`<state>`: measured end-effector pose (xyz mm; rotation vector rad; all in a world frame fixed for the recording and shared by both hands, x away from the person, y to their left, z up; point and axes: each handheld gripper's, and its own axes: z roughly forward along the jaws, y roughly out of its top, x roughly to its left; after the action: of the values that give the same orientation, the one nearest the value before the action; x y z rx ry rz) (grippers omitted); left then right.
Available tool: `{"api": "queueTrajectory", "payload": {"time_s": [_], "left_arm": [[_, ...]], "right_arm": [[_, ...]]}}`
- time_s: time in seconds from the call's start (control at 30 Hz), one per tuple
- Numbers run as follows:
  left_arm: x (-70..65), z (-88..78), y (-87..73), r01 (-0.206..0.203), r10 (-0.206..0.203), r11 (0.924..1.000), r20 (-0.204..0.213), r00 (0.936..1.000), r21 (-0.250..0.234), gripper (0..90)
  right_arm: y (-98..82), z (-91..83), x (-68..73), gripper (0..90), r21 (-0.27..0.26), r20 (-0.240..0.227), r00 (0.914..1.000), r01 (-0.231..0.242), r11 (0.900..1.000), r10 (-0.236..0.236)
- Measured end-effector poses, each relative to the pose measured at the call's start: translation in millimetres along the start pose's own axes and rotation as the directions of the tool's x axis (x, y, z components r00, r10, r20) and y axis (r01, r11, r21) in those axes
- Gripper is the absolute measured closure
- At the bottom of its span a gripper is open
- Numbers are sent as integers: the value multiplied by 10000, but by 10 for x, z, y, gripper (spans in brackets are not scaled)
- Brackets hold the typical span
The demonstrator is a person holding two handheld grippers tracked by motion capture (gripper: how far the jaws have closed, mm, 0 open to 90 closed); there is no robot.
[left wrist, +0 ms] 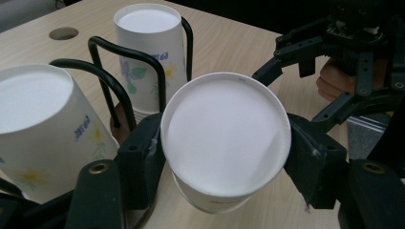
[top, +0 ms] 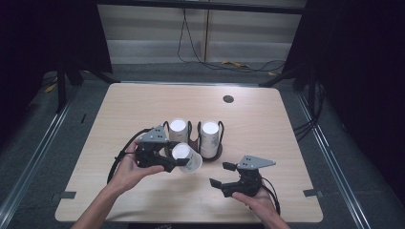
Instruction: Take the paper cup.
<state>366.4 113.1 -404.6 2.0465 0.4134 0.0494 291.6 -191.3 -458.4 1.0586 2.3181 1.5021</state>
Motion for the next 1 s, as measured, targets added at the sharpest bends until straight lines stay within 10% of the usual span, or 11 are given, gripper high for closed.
{"api": "queueTrajectory", "payload": {"time_s": [1.0], "left_arm": [[-199,274,8,80,-52,9998,1656,9862,-159,358]], "right_arm": [[-75,88,60,144,-1150,-1072,9926,437,9924,-562]]}}
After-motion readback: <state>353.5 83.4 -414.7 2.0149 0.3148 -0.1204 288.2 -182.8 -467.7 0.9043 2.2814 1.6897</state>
